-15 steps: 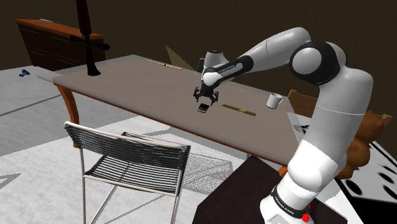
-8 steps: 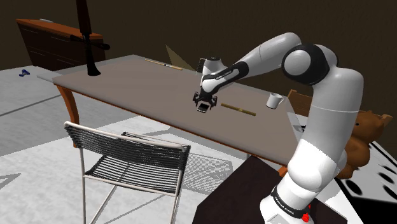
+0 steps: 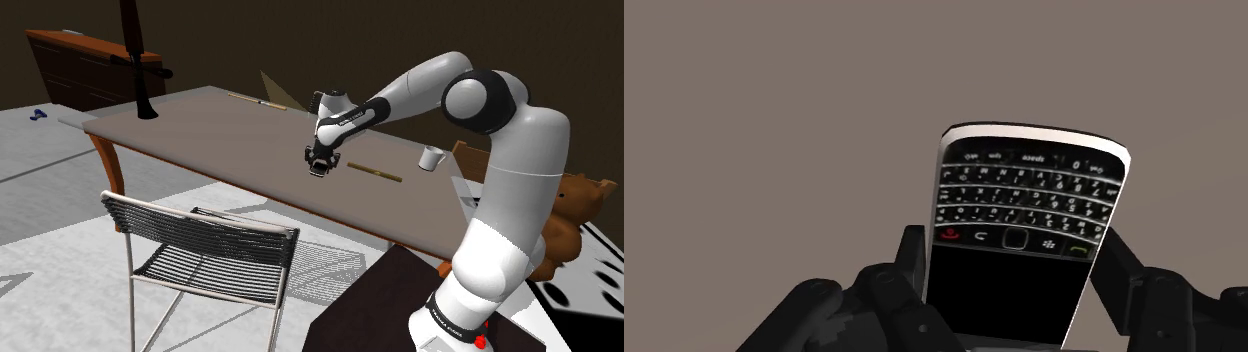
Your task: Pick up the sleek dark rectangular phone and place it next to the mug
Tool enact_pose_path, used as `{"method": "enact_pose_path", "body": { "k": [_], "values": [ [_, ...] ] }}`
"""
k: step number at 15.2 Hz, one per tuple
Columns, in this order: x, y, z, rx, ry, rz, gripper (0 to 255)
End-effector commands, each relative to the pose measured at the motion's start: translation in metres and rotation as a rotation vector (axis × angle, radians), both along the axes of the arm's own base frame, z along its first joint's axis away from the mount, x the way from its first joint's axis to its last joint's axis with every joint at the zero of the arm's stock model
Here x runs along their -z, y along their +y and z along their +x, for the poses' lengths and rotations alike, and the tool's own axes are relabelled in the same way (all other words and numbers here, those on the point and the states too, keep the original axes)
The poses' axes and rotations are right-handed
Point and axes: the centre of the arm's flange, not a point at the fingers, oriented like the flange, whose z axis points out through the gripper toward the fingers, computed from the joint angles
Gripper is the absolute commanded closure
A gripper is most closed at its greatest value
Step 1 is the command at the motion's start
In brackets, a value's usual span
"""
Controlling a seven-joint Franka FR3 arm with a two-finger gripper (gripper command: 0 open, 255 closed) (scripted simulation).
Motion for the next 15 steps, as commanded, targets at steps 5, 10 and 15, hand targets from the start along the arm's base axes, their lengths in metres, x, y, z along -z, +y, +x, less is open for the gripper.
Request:
{"method": "enact_pose_path", "body": {
  "k": [5,10,15],
  "values": [
    [0.001,0.000,0.000,0.001,0.003,0.000,255],
    [-0.004,-0.001,-0.001,0.001,0.003,0.000,255],
    [-0.030,-0.001,-0.001,0.001,0.003,0.000,255]
  ]
}}
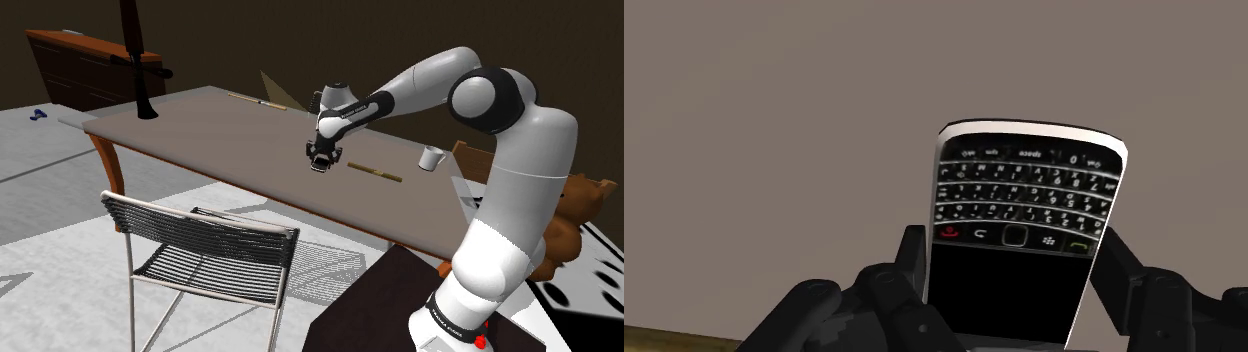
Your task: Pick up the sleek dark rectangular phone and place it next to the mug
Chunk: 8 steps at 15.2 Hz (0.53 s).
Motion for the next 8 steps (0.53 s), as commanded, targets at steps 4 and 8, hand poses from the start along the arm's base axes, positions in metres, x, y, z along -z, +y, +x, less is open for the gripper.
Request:
{"method": "enact_pose_path", "body": {
  "k": [4,8],
  "values": [
    [-0.027,0.000,0.001,0.000,0.000,0.000,255],
    [-0.048,0.000,0.001,0.000,0.000,0.000,255]
  ]
}}
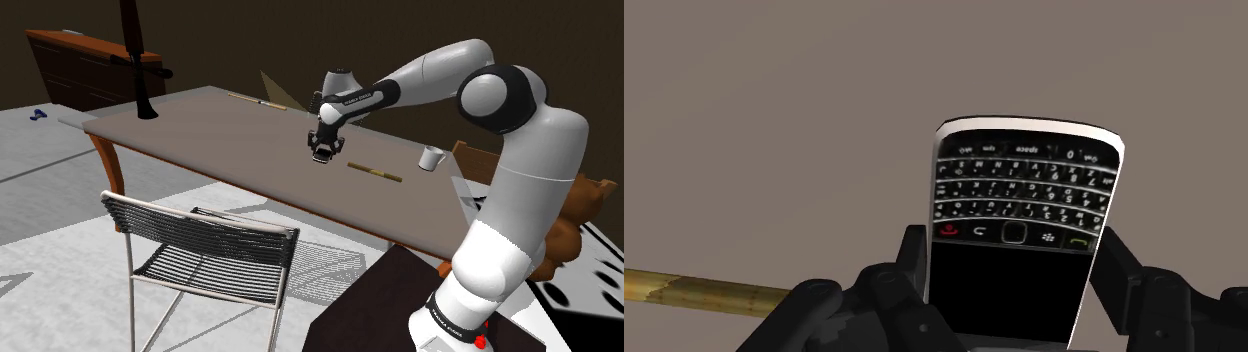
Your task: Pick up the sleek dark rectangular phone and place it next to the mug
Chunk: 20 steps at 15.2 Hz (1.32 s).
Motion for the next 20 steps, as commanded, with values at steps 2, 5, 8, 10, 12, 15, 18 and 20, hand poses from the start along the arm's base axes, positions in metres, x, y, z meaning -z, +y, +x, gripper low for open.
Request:
{"method": "enact_pose_path", "body": {
  "k": [2,5,8,10,12,15,18,20],
  "values": [
    [-0.016,0.000,0.000,0.000,0.000,0.000,255],
    [-0.032,0.000,0.000,0.000,0.000,0.000,255],
    [-0.048,0.000,0.000,0.000,0.000,0.000,255],
    [-0.058,0.000,0.000,0.000,0.000,0.000,255],
    [-0.069,0.000,0.000,0.000,0.000,0.000,255],
    [-0.085,0.000,0.000,0.000,0.000,0.000,255],
    [-0.101,0.000,0.000,0.000,0.000,0.000,255],
    [-0.106,0.000,0.000,0.000,0.000,0.000,255]
  ]
}}
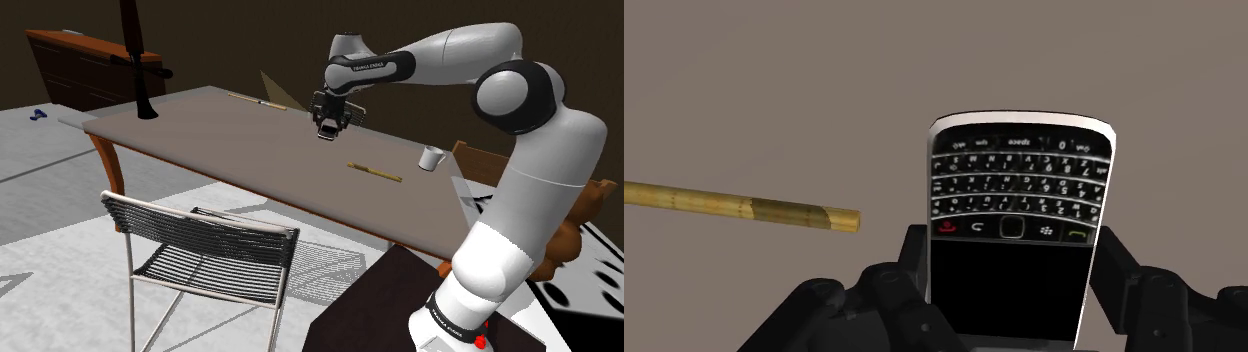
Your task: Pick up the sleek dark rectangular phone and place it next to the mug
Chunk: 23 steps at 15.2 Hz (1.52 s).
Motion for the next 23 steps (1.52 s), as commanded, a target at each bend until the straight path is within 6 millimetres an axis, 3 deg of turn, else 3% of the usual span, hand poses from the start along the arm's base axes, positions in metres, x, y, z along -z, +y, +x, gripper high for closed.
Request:
{"method": "enact_pose_path", "body": {
  "k": [1,23],
  "values": [
    [-0.004,-0.011,-0.007,0.000,0.000,0.000,255],
    [-0.004,-0.235,-0.191,0.000,0.000,0.000,255]
  ]
}}
